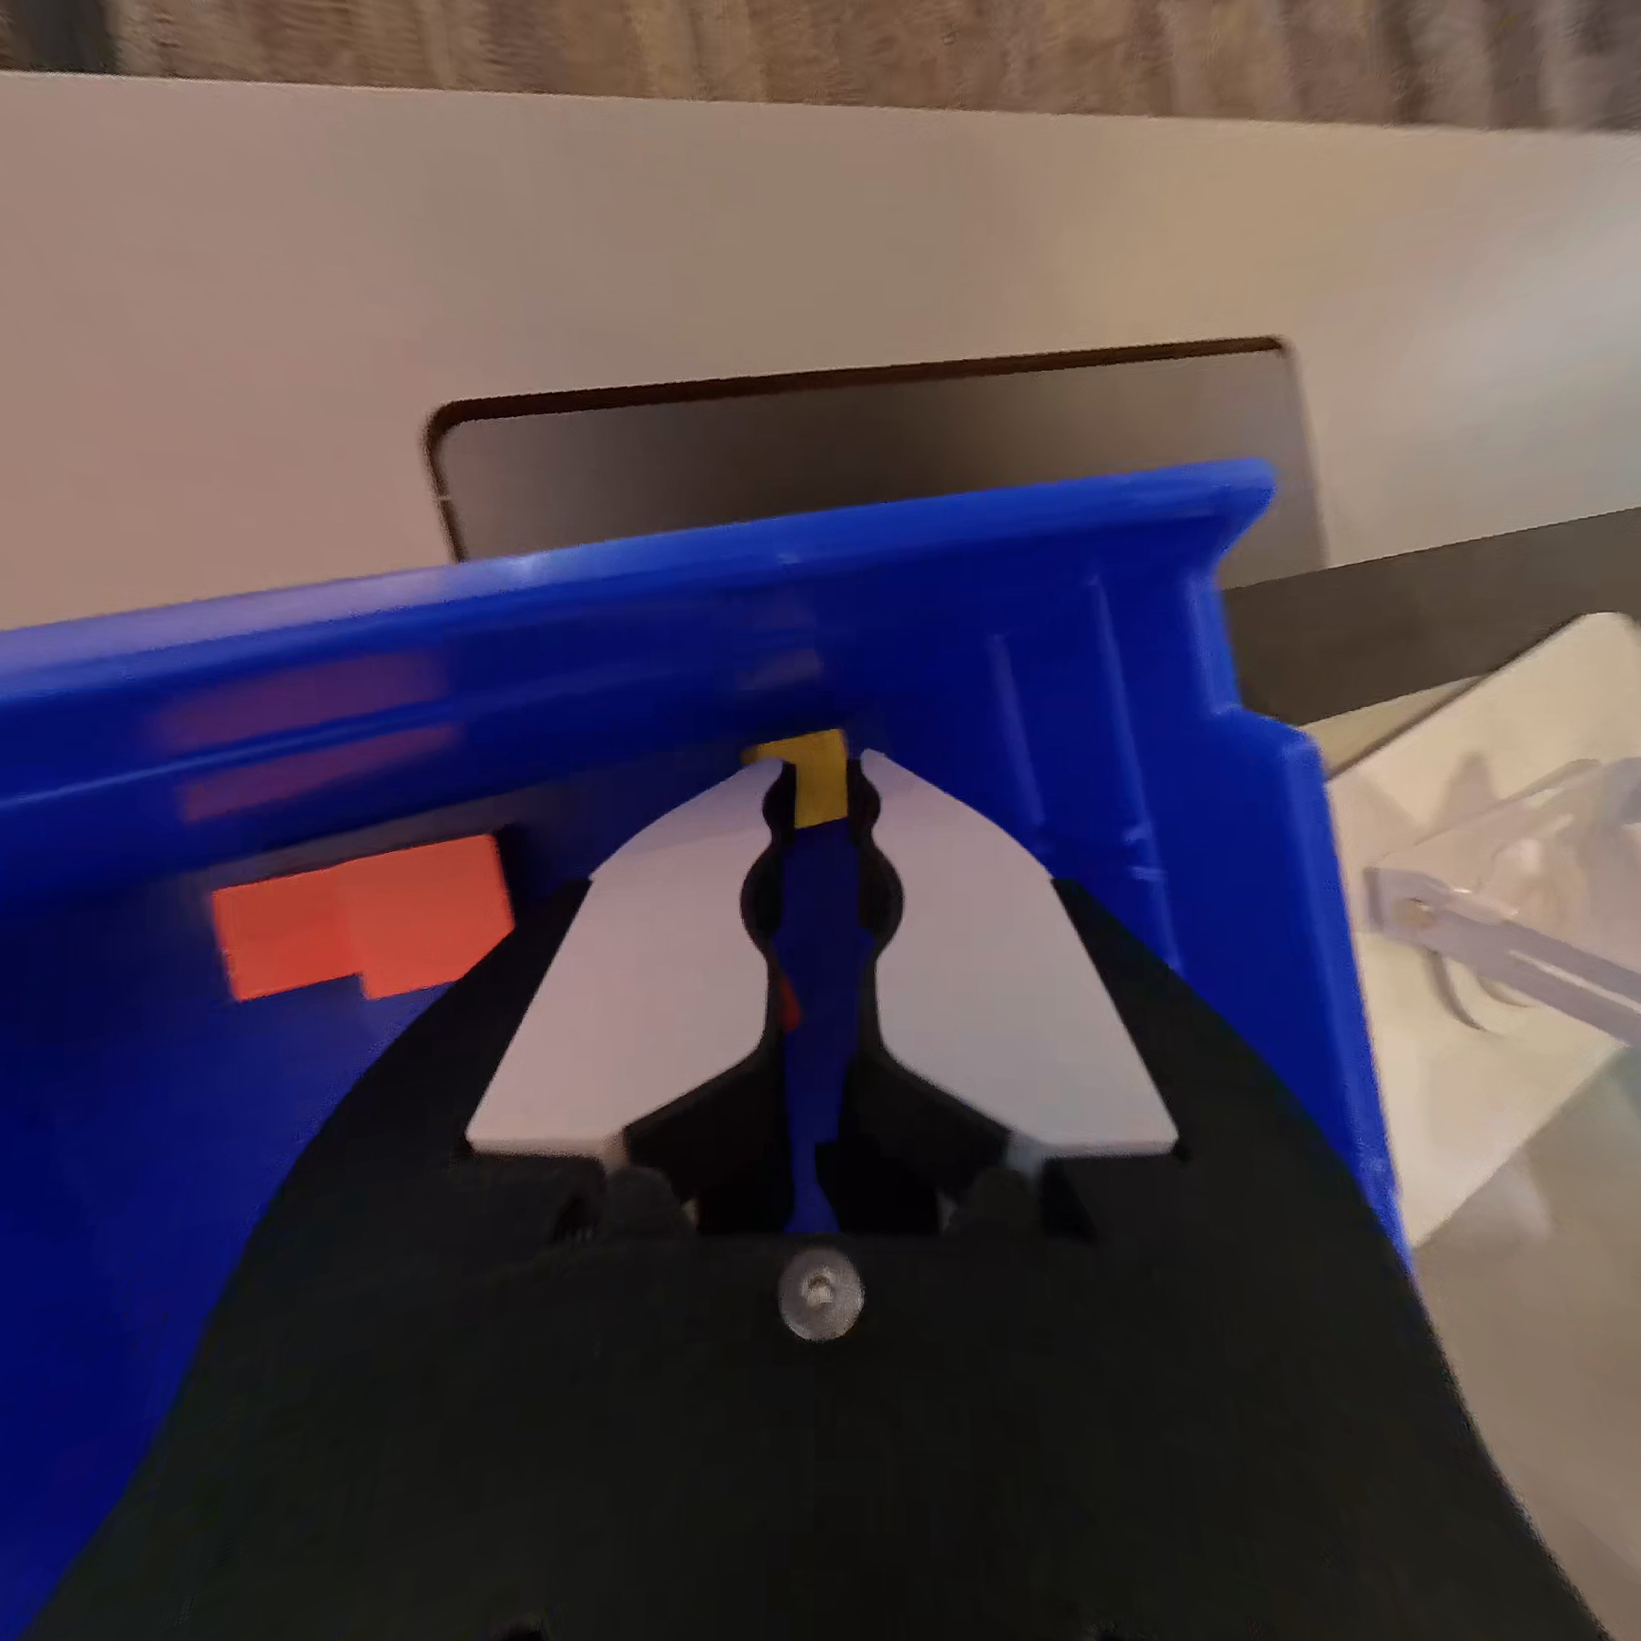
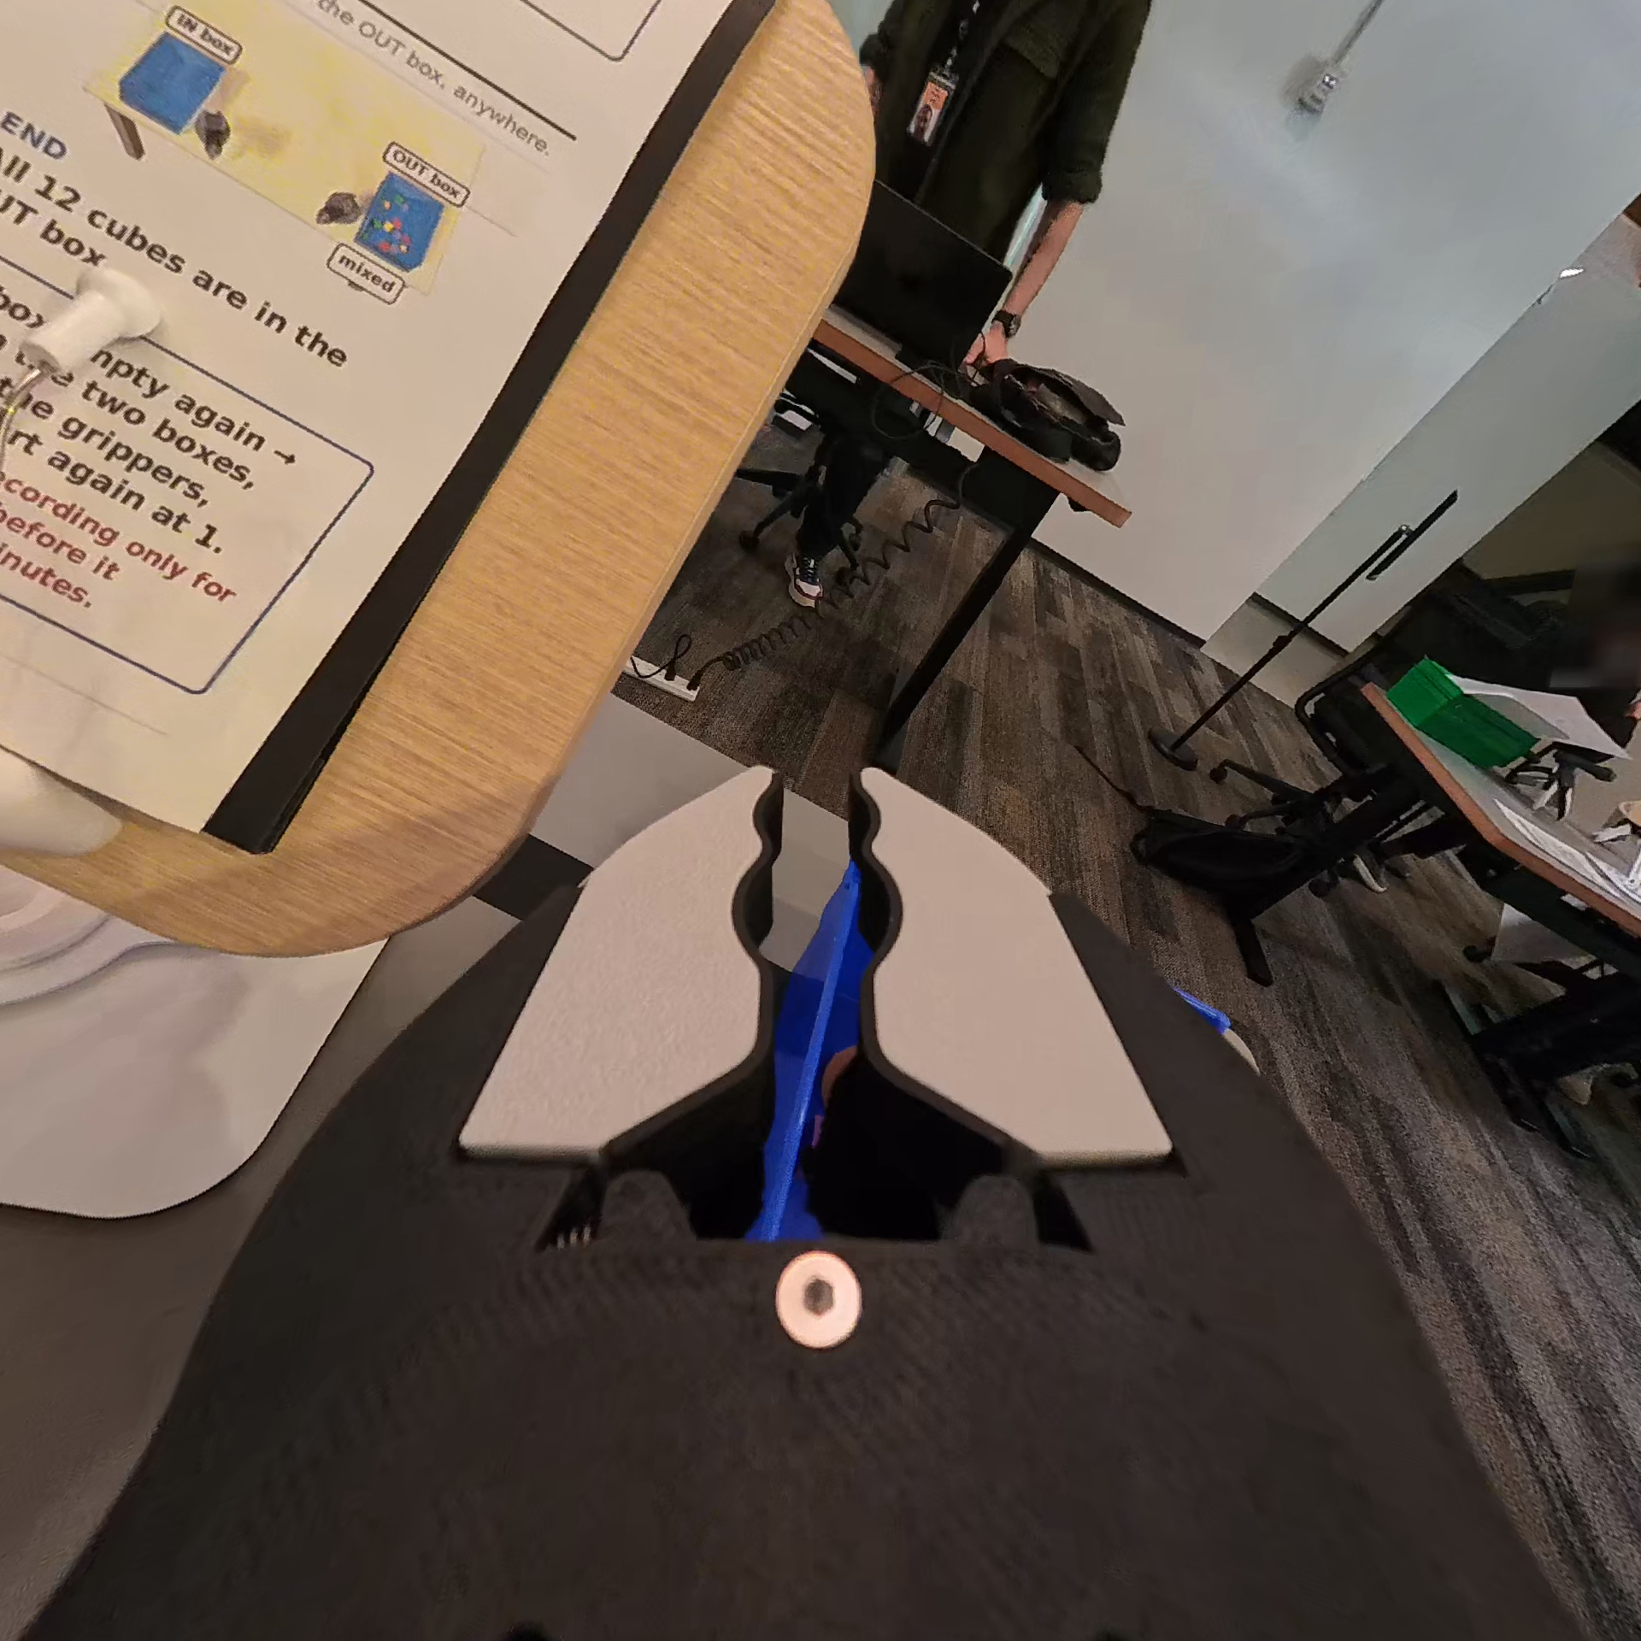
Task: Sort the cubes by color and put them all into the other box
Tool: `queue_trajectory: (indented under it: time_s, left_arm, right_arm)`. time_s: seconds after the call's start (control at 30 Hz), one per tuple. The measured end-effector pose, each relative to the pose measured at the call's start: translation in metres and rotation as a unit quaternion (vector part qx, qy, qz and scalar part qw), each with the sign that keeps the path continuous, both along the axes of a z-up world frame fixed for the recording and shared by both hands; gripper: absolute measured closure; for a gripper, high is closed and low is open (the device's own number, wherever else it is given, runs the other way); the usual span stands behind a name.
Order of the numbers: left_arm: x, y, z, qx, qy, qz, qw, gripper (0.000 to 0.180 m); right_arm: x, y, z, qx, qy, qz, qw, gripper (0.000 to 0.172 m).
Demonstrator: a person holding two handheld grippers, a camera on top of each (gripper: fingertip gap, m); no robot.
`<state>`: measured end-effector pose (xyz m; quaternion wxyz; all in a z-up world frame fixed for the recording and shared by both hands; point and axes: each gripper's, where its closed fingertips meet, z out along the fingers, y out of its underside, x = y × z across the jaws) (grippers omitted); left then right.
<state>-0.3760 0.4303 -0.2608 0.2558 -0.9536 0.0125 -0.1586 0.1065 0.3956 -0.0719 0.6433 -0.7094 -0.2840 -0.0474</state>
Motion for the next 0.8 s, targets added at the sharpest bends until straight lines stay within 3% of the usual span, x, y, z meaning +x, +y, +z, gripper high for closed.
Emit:
queue_trajectory:
  time_s: [0.07, 0.2, 0.27, 0.4, 0.5, 0.6, 0.8]
  left_arm:
    - [0.010, 0.002, 0.000, 0.002, -0.031, -0.007, 0.999, 0.163]
    - [0.012, 0.004, -0.004, 0.001, -0.022, -0.009, 1.000, 0.179]
    - [0.015, 0.001, -0.003, -0.007, -0.020, -0.019, 1.000, 0.171]
    - [-0.002, 0.000, -0.004, -0.009, 0.071, -0.009, 0.997, 0.152]
    - [0.002, -0.001, -0.013, -0.024, 0.057, -0.013, 0.998, 0.141]
    - [0.001, 0.001, -0.023, -0.028, 0.076, -0.014, 0.997, 0.156]
    - [-0.005, -0.001, -0.008, 0.001, 0.079, -0.013, 0.997, 0.158]
  right_arm:
    - [-0.001, 0.000, 0.000, 0.000, -0.001, 0.001, 1.000, 0.158]
    - [-0.001, -0.001, 0.001, 0.001, -0.001, 0.001, 1.000, 0.158]
    - [-0.001, -0.001, 0.002, 0.000, 0.001, 0.002, 1.000, 0.158]
    - [0.000, -0.001, 0.002, 0.000, 0.000, 0.003, 1.000, 0.158]
    - [0.000, -0.002, 0.003, 0.000, 0.002, 0.004, 1.000, 0.158]
    - [-0.001, -0.003, 0.004, 0.001, 0.001, 0.005, 1.000, 0.158]
    - [-0.002, -0.005, 0.009, 0.008, 0.003, 0.012, 1.000, 0.158]
